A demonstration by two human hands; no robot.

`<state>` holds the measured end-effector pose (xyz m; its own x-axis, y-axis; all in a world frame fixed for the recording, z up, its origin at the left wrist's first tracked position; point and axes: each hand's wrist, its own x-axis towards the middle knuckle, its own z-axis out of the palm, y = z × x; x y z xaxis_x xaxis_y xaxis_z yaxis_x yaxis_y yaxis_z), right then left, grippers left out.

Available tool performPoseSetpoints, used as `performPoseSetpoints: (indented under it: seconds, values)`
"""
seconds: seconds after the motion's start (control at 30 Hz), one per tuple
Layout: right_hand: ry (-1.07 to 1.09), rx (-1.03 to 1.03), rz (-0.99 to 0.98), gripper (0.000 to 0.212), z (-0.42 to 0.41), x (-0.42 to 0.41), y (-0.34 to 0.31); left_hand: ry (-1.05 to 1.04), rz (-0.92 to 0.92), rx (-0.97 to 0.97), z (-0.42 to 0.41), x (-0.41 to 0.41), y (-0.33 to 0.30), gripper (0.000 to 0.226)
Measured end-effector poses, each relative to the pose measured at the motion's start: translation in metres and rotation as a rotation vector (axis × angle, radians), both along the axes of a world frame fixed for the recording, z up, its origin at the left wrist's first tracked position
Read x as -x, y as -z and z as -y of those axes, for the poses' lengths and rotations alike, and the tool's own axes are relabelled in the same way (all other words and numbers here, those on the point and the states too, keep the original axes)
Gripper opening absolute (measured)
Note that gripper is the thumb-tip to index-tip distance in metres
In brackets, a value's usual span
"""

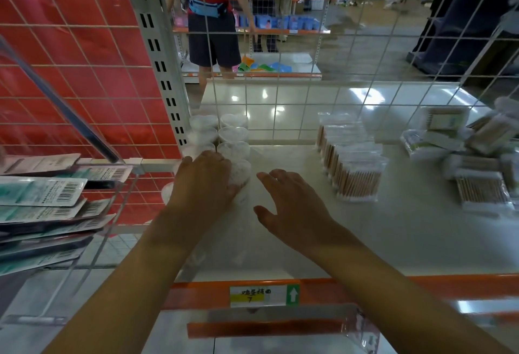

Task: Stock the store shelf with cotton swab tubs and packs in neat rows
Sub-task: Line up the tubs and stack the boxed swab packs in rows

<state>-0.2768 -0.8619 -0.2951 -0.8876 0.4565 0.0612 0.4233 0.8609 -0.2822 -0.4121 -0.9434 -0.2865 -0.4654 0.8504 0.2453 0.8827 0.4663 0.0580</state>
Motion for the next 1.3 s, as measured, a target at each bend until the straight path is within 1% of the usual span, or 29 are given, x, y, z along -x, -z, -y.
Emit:
performPoseSetpoints:
  seconds: [0.2,0.33,0.43,0.53,0.73,0.93,1.13,1.3]
  values:
    - [-0.014,0.002,-0.013,0.057,0.004,0.002,0.0,0.019,-0.012,-0.008,-0.001,0.0,0.001,0.04]
    - [-0.009,-0.022,-0.04,0.054,0.002,0.001,-0.004,0.078,0.004,-0.101,0.0,-0.009,-0.001,0.046]
    - [0.01,-0.037,-0.061,0.053,-0.002,-0.004,-0.01,0.117,-0.05,-0.102,-0.004,-0.018,-0.001,0.048]
    - [0.032,-0.046,-0.076,0.054,-0.009,-0.013,-0.012,0.158,-0.05,-0.097,-0.009,-0.031,-0.001,0.046]
    - [0.084,-0.038,-0.067,0.055,-0.031,-0.045,-0.017,0.199,-0.065,-0.103,-0.031,-0.065,-0.006,0.048]
    - [0.113,-0.033,-0.079,0.049,-0.06,-0.082,-0.026,0.186,-0.026,-0.111,-0.06,-0.103,-0.008,0.048]
    - [0.114,-0.037,-0.063,0.048,-0.093,-0.127,-0.028,0.182,0.004,-0.141,-0.096,-0.15,-0.008,0.048]
    - [0.141,-0.018,-0.034,0.054,-0.126,-0.168,-0.025,0.194,0.034,-0.165,-0.126,-0.192,-0.005,0.044]
